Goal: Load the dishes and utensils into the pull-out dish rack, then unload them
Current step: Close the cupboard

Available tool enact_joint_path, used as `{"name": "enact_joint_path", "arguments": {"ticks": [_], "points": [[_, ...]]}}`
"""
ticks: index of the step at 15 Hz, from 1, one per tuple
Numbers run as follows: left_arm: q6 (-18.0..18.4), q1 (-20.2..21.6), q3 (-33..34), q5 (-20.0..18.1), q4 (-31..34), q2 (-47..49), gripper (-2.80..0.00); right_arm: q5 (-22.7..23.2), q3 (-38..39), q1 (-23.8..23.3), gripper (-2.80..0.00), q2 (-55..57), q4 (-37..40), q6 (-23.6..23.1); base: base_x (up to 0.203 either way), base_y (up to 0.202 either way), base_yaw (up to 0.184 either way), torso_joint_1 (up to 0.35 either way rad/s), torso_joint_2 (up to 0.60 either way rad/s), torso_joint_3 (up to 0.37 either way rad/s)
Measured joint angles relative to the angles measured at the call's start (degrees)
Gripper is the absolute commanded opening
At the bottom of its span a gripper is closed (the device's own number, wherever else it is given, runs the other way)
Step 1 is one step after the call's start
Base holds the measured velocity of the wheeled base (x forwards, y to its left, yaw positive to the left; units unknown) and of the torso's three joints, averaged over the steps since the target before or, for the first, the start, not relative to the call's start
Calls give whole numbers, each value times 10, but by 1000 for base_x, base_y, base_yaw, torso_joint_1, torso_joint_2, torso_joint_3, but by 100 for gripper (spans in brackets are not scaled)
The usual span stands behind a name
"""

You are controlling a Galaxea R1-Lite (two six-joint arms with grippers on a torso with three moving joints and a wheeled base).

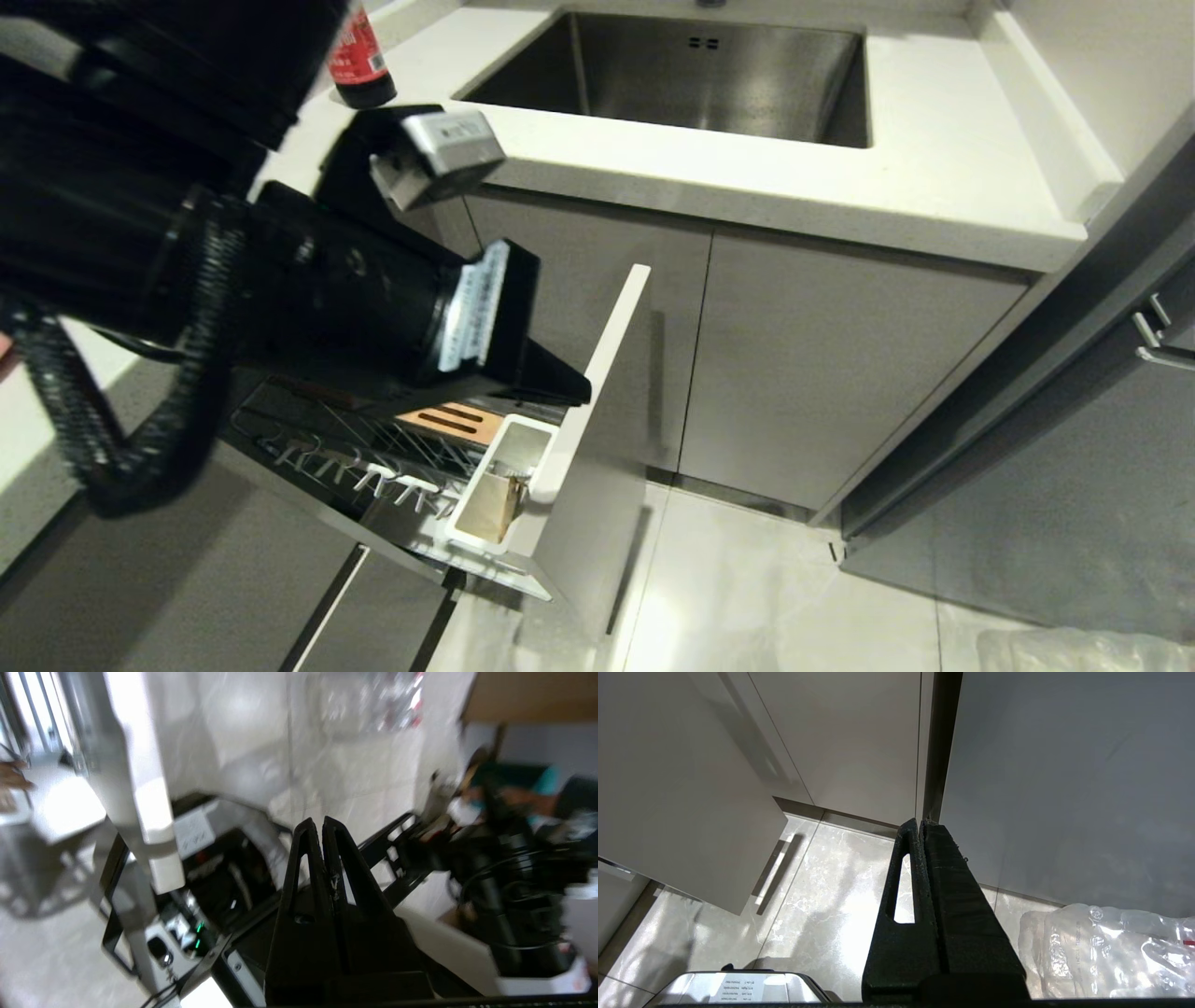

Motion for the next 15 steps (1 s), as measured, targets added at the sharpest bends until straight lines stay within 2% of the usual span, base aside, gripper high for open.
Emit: {"name": "enact_joint_path", "arguments": {"ticks": [2, 6, 12, 15], "points": [[0, -9, 15, 11, 0, 38, -280, 0, 0, 0, -280, 0, 0, 0, 0, 0, 0, 0, 0, 0], [-14, -9, 37, 77, 0, 103, -280, 0, 0, 0, -280, 0, 0, 0, 0, 0, 0, 0, 0, 0], [-79, -1, 47, 244, 9, 157, -280, 0, 0, 0, -280, 0, 0, 0, 0, 0, 0, 0, 0, 0], [-98, 17, 47, 309, 32, 155, -280, 0, 0, 0, -280, 0, 0, 0, 0, 0, 0, 0, 0, 0]]}}
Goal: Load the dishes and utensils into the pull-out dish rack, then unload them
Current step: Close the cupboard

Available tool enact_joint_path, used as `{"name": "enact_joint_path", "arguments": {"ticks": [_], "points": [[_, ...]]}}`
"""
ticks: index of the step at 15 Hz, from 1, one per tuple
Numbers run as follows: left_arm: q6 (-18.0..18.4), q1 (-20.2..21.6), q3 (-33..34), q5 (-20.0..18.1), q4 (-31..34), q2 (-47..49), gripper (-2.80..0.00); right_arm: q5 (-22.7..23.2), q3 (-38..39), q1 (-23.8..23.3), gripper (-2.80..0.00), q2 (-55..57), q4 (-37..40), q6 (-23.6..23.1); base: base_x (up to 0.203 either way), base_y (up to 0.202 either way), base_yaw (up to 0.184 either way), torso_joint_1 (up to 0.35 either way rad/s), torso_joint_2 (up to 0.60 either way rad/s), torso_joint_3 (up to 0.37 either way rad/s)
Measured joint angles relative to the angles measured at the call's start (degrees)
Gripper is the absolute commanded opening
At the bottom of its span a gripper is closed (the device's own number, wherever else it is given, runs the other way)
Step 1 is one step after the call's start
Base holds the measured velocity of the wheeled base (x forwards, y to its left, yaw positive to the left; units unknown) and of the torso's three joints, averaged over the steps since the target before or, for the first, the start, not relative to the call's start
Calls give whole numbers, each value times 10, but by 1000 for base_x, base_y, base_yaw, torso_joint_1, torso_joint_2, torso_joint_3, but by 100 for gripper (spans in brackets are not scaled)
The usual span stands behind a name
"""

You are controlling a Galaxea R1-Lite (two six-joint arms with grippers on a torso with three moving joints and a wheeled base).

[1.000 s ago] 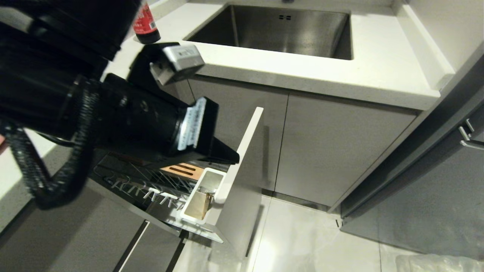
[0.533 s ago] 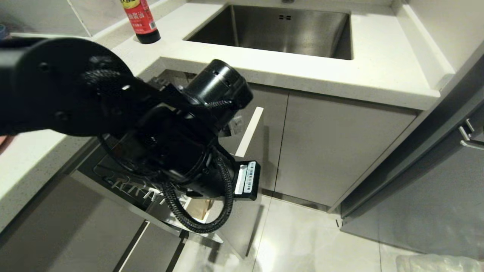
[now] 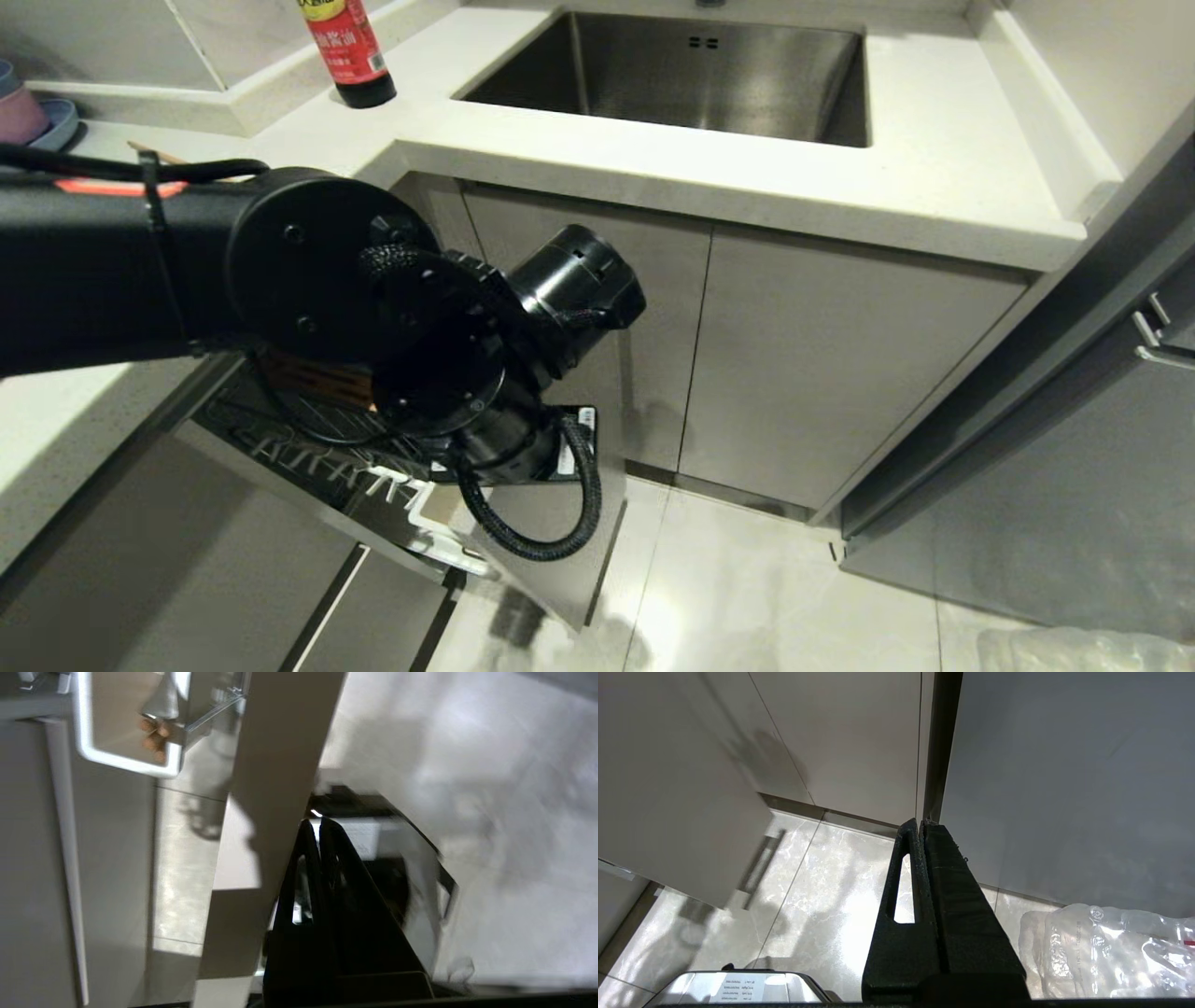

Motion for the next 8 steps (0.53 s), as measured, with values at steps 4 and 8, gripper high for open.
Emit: {"name": "enact_joint_path", "arguments": {"ticks": [4, 8], "points": [[-4, 37, 6, 54, 18, -22, -280, 0, 0, 0, -280, 0, 0, 0, 0, 0, 0, 0, 0, 0], [-5, 109, 38, 117, 18, -56, -280, 0, 0, 0, -280, 0, 0, 0, 0, 0, 0, 0, 0, 0]]}}
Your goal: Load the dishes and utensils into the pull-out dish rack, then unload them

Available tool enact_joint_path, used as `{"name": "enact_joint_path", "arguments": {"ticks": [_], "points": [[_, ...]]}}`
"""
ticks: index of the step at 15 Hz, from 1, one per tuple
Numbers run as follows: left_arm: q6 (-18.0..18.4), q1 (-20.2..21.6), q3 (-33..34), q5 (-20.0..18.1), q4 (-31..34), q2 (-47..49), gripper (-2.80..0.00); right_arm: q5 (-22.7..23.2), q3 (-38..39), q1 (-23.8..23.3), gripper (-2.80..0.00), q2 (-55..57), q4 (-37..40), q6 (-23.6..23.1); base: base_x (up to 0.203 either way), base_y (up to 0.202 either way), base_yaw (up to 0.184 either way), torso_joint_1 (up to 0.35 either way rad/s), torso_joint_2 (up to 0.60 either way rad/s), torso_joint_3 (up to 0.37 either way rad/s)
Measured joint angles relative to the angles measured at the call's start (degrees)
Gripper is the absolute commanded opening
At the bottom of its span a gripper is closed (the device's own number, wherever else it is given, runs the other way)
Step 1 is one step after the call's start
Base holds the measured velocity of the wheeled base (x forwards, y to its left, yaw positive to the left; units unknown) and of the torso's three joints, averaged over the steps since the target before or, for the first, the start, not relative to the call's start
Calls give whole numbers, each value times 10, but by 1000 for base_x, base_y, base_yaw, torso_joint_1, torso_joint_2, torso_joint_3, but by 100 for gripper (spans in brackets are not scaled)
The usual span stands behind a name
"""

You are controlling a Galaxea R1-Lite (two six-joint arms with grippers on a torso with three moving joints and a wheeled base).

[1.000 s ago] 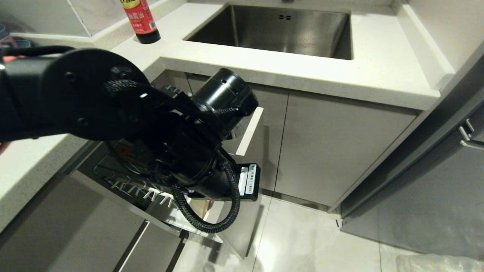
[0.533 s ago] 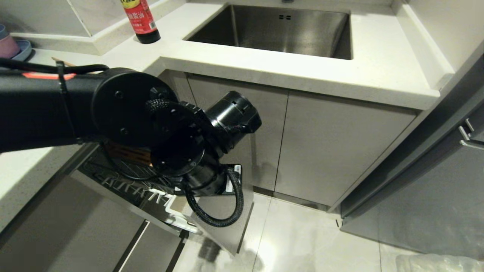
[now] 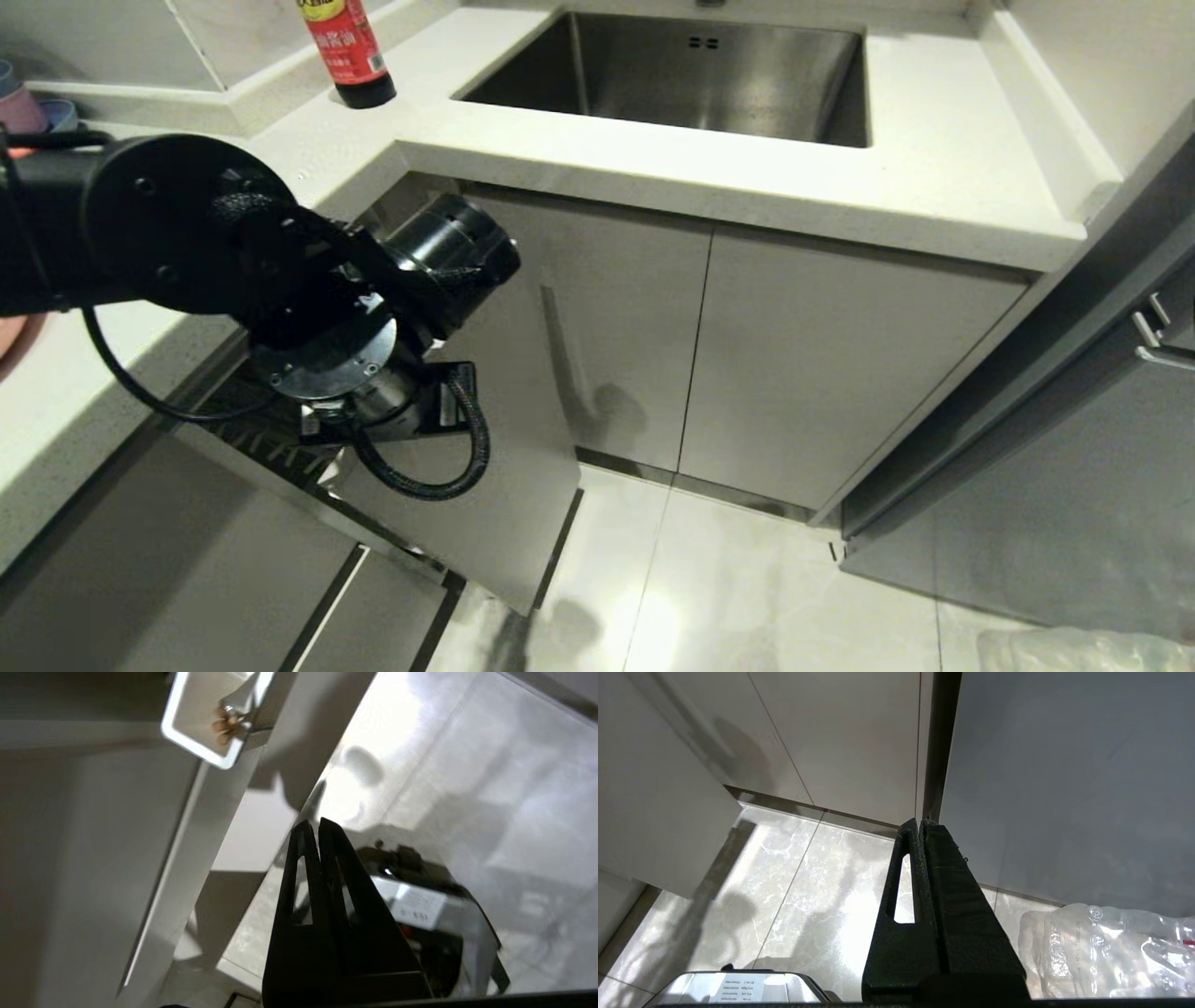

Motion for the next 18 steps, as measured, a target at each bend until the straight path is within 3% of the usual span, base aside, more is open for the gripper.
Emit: {"name": "enact_joint_path", "arguments": {"ticks": [6, 10, 12, 15, 18], "points": [[7, 118, 40, 15, -1, -44, -280, 0, 0, 0, -280, 0, 0, 0, 0, 0, 0, 0, 0, 0], [12, 132, 44, -7, -2, -69, -280, 0, 0, 0, -280, 0, 0, 0, 0, 0, 0, 0, 0, 0], [17, 120, 40, -42, -1, -84, -280, 0, 0, 0, -280, 0, 0, 0, 0, 0, 0, 0, 0, 0], [52, 108, 31, -121, -1, -123, -280, 0, 0, 0, -280, 0, 0, 0, 0, 0, 0, 0, 0, 0], [89, 129, 0, -245, 0, -200, -280, 0, 0, 0, -280, 0, 0, 0, 0, 0, 0, 0, 0, 0]]}}
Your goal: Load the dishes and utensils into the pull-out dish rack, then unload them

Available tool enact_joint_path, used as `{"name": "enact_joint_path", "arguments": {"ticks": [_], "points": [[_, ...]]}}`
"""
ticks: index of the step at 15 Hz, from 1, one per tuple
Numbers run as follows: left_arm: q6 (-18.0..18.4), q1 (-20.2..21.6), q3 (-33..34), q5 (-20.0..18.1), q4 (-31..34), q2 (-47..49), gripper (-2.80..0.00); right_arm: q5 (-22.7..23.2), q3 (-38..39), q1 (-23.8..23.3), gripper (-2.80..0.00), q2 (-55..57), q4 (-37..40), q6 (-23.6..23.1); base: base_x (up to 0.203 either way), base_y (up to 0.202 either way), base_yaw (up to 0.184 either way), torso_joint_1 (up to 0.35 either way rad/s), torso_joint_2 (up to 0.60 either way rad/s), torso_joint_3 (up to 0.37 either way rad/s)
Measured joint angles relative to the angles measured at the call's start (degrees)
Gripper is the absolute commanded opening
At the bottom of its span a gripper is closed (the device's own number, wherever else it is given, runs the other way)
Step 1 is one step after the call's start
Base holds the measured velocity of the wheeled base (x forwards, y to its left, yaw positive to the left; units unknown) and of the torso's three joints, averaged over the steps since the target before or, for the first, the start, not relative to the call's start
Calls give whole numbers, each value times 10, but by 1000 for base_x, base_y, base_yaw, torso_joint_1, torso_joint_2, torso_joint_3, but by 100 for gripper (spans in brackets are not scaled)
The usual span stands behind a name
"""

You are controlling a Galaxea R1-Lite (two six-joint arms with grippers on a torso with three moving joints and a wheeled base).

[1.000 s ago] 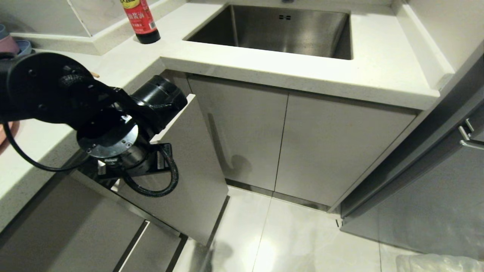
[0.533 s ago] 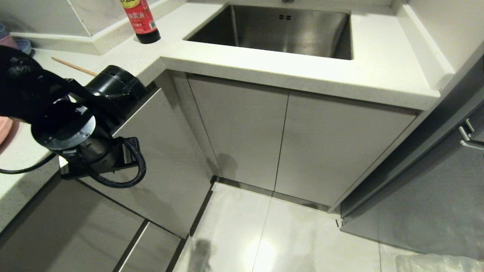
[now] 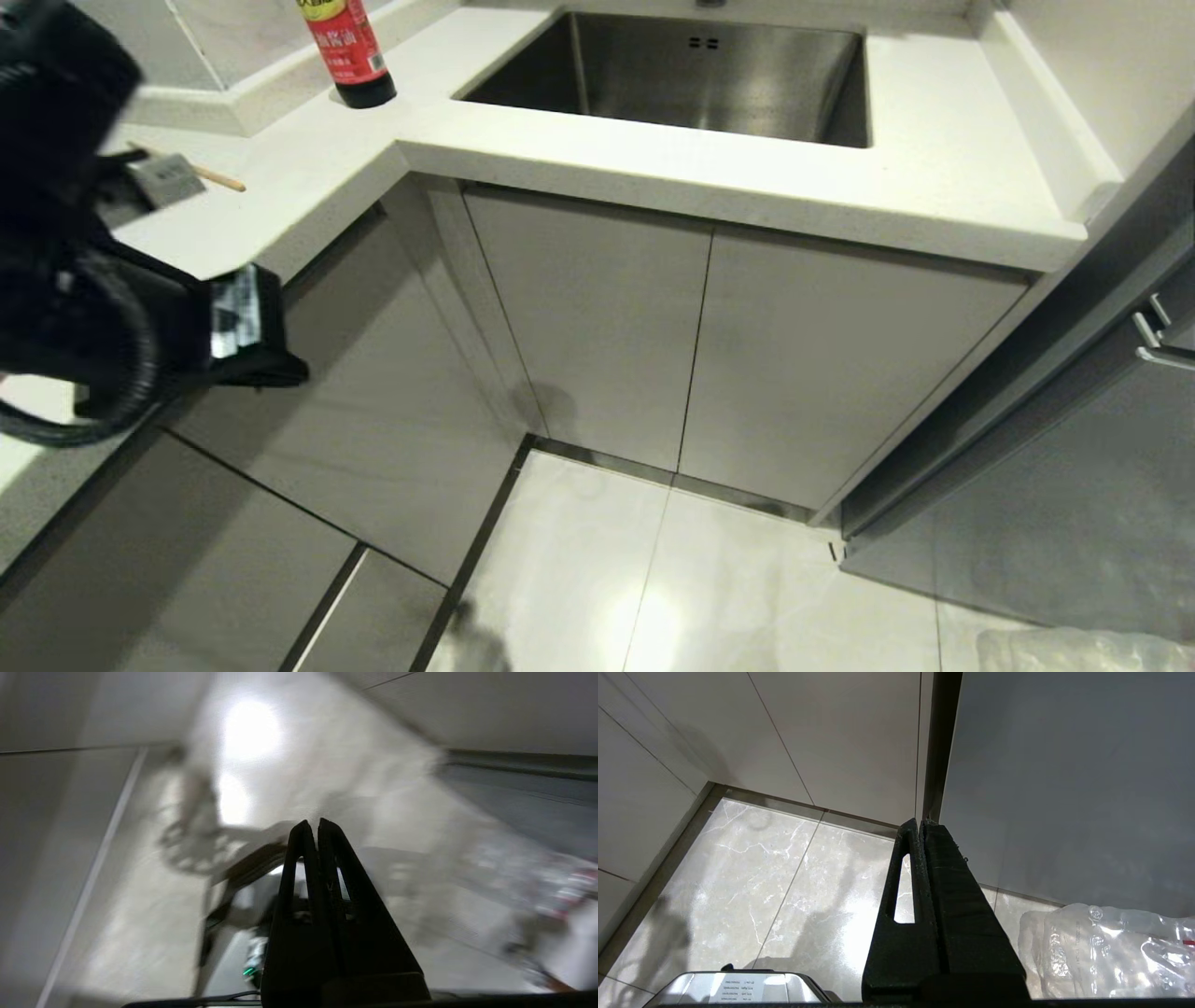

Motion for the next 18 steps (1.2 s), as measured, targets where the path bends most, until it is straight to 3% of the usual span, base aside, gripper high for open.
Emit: {"name": "enact_joint_path", "arguments": {"ticks": [4, 6, 9, 13, 16, 18], "points": [[67, 129, -23, -144, -1, -151, -280, 0, 0, 0, -280, 0, 0, 0, 0, 0, 0, 0, 0, 0], [103, 173, -8, -171, -4, -240, -280, 0, 0, 0, -280, 0, 0, 0, 0, 0, 0, 0, 0, 0], [168, 219, 82, -183, -27, -399, -280, 0, 0, 0, -280, 0, 0, 0, 0, 0, 0, 0, 0, 0], [253, 267, 325, -174, -115, -575, -280, 0, 0, 0, -280, 0, 0, 0, 0, 0, 0, 0, 0, 0], [296, 256, 436, -158, -213, -642, -280, 0, 0, 0, -280, 0, 0, 0, 0, 0, 0, 0, 0, 0], [307, 245, 506, -144, -239, -687, -280, 0, 0, 0, -280, 0, 0, 0, 0, 0, 0, 0, 0, 0]]}}
